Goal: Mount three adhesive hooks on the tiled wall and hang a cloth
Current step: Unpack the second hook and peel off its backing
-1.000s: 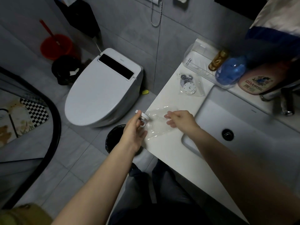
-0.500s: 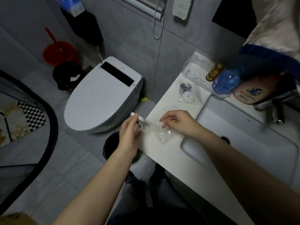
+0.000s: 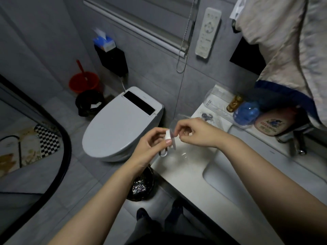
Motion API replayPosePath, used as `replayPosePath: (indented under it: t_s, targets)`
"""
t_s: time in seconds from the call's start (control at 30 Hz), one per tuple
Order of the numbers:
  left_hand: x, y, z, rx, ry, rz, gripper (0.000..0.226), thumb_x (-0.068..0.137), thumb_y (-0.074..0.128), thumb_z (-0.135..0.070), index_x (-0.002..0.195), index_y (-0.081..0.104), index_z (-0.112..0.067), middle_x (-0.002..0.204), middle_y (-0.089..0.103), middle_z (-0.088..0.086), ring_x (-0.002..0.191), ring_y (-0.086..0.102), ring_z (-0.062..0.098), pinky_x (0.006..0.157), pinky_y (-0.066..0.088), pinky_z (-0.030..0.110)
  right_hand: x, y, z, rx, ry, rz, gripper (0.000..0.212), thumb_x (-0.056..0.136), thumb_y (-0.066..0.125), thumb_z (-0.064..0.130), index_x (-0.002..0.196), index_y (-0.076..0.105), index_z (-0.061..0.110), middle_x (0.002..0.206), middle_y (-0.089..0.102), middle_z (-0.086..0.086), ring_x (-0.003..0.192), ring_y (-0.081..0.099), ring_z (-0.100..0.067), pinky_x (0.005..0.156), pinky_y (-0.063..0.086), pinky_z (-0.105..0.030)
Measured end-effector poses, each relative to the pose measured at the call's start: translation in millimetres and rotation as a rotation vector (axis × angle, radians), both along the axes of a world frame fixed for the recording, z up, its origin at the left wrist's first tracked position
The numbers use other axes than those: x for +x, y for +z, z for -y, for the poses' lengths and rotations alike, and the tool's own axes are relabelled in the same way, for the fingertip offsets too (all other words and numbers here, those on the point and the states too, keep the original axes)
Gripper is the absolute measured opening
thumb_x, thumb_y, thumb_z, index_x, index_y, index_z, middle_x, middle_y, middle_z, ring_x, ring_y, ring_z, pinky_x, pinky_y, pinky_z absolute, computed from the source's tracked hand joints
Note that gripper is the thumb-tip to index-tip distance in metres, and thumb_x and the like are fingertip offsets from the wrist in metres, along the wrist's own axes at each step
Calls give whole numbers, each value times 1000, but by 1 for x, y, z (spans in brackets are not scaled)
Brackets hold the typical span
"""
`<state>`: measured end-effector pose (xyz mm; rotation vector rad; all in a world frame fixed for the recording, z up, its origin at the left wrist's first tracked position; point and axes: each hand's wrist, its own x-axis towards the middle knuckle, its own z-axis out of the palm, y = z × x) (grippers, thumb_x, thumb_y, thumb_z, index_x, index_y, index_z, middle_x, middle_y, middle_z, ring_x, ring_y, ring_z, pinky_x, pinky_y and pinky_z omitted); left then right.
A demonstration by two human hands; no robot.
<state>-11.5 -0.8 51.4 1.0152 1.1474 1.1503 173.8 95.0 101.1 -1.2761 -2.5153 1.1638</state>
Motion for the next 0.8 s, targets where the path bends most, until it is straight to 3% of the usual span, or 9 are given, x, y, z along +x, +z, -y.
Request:
replayPosePath:
  t_s: [0.1, 0.2, 0.27, 0.33, 0.43, 0.5, 0.57, 0.7, 0.8]
  targets:
    - [-3, 10, 6, 41, 77, 16, 36, 83, 74, -13, 116, 63, -2, 92, 69, -1, 72, 62, 4, 68, 47, 14, -4, 9, 2, 122, -14, -81, 24, 78, 68, 14, 98, 69, 27, 86, 71, 8, 79, 63, -8, 75, 47, -22]
    - [-7, 22, 10, 99, 203, 48, 37, 79, 74, -22, 111, 65, -7, 92, 69, -1, 70, 60, 4, 65, 46, 13, -6, 12, 4, 457, -165, -136, 51, 78, 78, 38, 124, 60, 31, 123, 60, 11, 114, 53, -11, 101, 42, -34]
    - [-11, 31, 13, 128, 267, 119, 38, 77, 75, -25, 110, 65, -8, 93, 70, 0, 76, 62, 10, 68, 47, 17, -9, 15, 10, 379, -373, -214, 77, 74, 79, 50, 142, 45, 33, 140, 45, 10, 128, 43, -9, 109, 35, -29]
    - [-15, 38, 17, 140, 290, 202, 40, 75, 75, -29, 109, 66, -10, 92, 71, 1, 85, 60, 20, 73, 46, 27, -14, 19, 17, 50, -518, -359, 90, 72, 81, 48, 149, 37, 28, 142, 47, 8, 123, 50, -6, 102, 43, -25]
    - [-23, 48, 23, 147, 296, 247, 39, 74, 73, -31, 106, 66, -11, 90, 70, 0, 81, 59, 16, 72, 45, 25, -23, 23, 26, -341, -527, -637, 61, 86, 73, 18, 142, 49, 13, 116, 72, -7, 96, 71, -20, 81, 59, -29]
    - [-30, 50, 28, 141, 298, 227, 37, 74, 73, -33, 106, 67, -13, 92, 70, 1, 83, 61, 15, 76, 48, 27, -27, 27, 30, -375, -479, -677, 39, 91, 66, 10, 130, 61, 11, 101, 76, -11, 83, 73, -22, 67, 59, -28]
    - [-38, 49, 33, 152, 297, 185, 36, 78, 72, -35, 108, 68, -15, 101, 70, 6, 95, 62, 23, 89, 47, 40, -30, 27, 31, -314, -440, -649, 24, 93, 65, 11, 116, 71, 13, 95, 77, -8, 78, 72, -21, 65, 57, -30]
    - [-52, 50, 39, 144, 319, 138, 43, 76, 73, -38, 109, 67, -12, 98, 69, 7, 83, 60, 18, 75, 45, 34, -36, 25, 34, -272, -392, -595, 18, 92, 66, 14, 107, 76, 19, 97, 76, -8, 81, 67, -29, 72, 56, -40]
    - [-59, 51, 42, 115, 331, 146, 45, 74, 74, -39, 108, 67, -10, 95, 68, 6, 73, 58, 12, 71, 41, 30, -41, 28, 40, -324, -322, -605, 27, 93, 64, 14, 117, 71, 23, 107, 75, -8, 87, 69, -28, 70, 59, -34]
